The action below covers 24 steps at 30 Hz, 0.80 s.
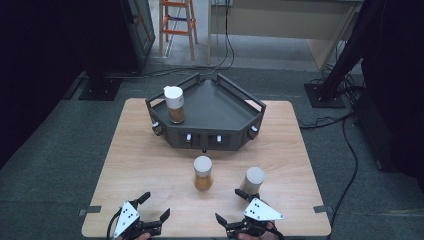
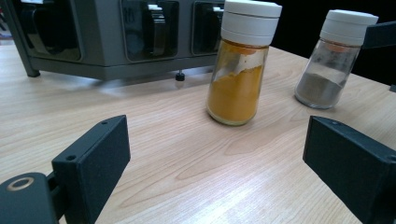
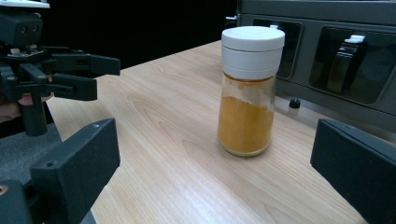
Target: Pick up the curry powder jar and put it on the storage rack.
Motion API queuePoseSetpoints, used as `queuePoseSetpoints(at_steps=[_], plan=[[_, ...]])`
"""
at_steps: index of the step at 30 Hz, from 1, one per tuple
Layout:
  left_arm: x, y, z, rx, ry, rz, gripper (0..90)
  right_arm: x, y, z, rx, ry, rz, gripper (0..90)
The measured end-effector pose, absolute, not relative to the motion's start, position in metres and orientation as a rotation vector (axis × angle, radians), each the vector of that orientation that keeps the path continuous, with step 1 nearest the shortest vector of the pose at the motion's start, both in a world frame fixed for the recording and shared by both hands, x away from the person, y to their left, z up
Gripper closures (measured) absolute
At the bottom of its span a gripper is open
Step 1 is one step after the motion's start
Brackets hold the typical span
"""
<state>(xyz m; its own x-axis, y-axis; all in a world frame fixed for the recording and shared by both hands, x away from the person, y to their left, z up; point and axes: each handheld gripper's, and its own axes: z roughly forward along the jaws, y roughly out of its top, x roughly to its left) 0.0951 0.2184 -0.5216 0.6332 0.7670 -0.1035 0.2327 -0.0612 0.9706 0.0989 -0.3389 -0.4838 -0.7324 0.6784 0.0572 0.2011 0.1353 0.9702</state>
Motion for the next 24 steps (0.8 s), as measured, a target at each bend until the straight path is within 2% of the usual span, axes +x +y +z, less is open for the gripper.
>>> queuePoseSetpoints(at_steps=[24], plan=[[0.095, 0.221, -0.521, 1.610, 0.840, 0.541, 7.3, 0.137, -0.299, -0.464, 0.885, 2.054, 1.570, 1.3]])
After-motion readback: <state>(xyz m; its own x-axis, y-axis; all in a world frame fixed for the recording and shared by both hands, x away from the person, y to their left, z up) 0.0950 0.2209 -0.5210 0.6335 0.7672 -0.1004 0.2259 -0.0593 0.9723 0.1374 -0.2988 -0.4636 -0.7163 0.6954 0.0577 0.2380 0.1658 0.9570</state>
